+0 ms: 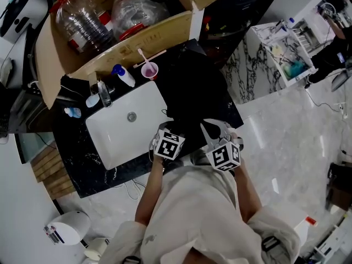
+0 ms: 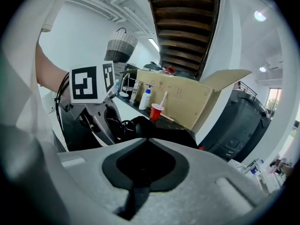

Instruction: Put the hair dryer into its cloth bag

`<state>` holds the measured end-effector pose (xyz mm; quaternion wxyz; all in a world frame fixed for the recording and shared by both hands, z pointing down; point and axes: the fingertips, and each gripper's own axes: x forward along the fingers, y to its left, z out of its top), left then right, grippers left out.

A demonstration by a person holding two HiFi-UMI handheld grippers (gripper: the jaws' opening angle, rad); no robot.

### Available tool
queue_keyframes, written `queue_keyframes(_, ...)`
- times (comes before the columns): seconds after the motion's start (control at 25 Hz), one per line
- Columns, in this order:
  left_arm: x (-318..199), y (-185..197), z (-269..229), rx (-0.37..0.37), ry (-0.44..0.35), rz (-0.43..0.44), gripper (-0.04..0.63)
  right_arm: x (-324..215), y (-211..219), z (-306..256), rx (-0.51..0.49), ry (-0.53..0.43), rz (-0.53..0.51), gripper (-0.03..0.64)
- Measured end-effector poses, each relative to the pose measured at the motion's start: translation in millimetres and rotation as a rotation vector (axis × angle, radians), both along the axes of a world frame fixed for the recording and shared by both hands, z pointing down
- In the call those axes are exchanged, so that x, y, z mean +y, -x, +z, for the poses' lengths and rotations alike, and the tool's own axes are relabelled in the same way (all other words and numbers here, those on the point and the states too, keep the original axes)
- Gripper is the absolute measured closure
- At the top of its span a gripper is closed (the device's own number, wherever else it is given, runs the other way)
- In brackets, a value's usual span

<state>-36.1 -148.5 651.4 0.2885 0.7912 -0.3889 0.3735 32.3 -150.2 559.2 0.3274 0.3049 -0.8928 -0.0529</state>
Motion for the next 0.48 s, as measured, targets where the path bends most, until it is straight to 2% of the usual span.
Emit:
queue_keyframes(0.28,-14,-3,1,-0.006,0.002,-0.059,0.402,8,8,-3,-0.014,-0.001,-0.054,0.604)
queue_keyframes(0.48,-18,-3,7,0.007,0.019,-0.081,0.402,12,9,3,0.010,0.018,-0.073,0.606)
